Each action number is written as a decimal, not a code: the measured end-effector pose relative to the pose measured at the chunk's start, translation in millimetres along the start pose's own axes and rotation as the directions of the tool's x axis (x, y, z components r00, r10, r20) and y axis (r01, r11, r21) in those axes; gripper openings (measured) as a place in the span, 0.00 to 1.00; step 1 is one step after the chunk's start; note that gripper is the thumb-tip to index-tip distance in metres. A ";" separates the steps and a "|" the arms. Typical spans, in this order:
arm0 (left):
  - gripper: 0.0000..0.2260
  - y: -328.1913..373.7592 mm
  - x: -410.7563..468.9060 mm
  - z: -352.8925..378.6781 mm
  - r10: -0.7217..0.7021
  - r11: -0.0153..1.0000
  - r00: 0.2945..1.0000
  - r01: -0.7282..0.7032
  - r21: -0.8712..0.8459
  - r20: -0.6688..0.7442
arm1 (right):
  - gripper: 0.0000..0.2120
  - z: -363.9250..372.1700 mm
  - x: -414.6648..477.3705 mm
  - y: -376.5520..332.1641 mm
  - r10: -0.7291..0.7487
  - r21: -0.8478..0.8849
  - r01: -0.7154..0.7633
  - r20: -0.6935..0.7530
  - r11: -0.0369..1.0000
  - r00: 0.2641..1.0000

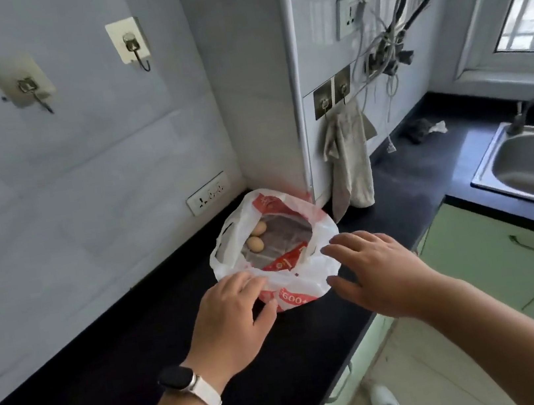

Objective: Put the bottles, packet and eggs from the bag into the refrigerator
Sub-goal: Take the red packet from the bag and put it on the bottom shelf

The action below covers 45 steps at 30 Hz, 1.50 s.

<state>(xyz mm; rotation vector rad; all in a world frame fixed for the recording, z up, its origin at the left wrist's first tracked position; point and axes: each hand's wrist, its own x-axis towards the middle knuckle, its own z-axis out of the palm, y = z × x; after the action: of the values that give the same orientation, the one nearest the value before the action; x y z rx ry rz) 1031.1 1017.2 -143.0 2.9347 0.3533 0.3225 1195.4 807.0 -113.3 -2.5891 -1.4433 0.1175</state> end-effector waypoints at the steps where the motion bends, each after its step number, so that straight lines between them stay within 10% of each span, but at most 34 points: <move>1: 0.20 -0.1 11.8 5.4 -0.021 1.000 1.000 0.021 0.002 0.012 | 0.27 3.9 12.9 10.8 -0.019 0.012 0.019 0.015 1.000 1.000; 26: 0.23 -9.9 178.3 93.7 -0.421 0.903 0.864 0.429 0.033 0.278 | 0.24 91.9 203.9 121.0 -0.387 0.250 0.330 0.232 0.910 0.893; 33: 0.17 -31.9 188.6 138.6 -0.501 0.810 0.741 0.583 -0.059 0.447 | 0.27 138.2 217.9 112.3 -0.345 0.249 0.267 0.359 0.931 0.867; 45: 0.13 -68.7 194.0 196.4 -0.411 0.835 0.724 0.543 -0.089 0.553 | 0.28 179.5 207.3 136.3 -0.158 0.163 0.091 0.463 0.982 0.872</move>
<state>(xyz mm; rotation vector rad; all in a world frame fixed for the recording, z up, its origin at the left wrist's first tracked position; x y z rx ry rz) 1246.1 1104.3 -307.8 2.4205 0.8898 -0.4586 1391.1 933.4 -312.1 -2.4457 -1.6748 0.8576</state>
